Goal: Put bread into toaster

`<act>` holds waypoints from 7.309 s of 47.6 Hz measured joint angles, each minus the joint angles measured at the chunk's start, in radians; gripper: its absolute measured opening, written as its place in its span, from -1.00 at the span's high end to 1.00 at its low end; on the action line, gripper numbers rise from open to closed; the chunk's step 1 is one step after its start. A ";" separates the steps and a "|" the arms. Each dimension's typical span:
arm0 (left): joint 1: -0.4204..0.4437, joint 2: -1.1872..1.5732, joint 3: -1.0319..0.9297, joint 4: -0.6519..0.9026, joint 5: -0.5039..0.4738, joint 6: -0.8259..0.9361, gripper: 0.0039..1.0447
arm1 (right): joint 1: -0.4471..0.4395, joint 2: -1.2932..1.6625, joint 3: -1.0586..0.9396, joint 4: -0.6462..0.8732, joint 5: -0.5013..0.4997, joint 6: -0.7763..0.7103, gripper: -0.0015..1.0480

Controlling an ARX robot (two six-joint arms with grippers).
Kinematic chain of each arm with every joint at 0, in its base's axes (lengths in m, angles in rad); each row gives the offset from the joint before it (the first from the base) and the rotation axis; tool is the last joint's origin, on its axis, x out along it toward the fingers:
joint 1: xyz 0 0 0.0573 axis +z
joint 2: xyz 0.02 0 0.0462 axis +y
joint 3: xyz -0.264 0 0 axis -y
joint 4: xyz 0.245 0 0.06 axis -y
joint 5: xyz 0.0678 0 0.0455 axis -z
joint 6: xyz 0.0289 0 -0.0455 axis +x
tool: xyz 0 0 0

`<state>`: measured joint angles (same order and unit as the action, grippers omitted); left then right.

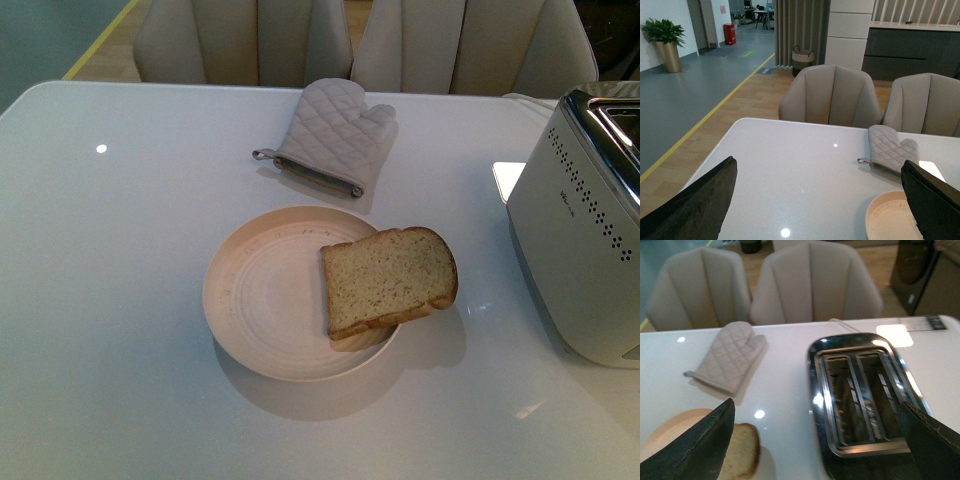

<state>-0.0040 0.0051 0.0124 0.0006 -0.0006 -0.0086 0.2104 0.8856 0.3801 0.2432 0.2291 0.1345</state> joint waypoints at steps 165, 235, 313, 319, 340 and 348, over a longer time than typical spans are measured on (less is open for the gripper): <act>0.000 0.000 0.000 0.000 0.000 0.000 -0.87 | -0.262 0.560 0.363 -0.036 -0.178 -0.097 0.93; 0.000 0.000 0.000 0.000 0.000 0.000 -0.87 | -0.236 -0.117 -0.186 0.318 -0.239 -0.127 0.58; 0.000 0.000 0.000 0.000 0.000 0.000 -0.87 | -0.214 -0.855 -0.362 -0.232 -0.229 -0.131 0.96; 0.000 0.000 0.000 0.000 0.000 0.000 -0.87 | -0.213 -0.877 -0.362 -0.240 -0.229 -0.131 0.96; 0.000 0.000 0.000 0.000 0.000 0.000 -0.87 | -0.212 -0.879 -0.362 -0.240 -0.229 -0.132 0.06; 0.000 0.000 0.000 0.000 0.000 0.000 -0.87 | -0.212 -0.879 -0.362 -0.240 -0.229 -0.132 -0.66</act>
<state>-0.0040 0.0051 0.0124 0.0002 -0.0006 -0.0082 -0.0021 0.0063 0.0181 0.0032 0.0002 0.0029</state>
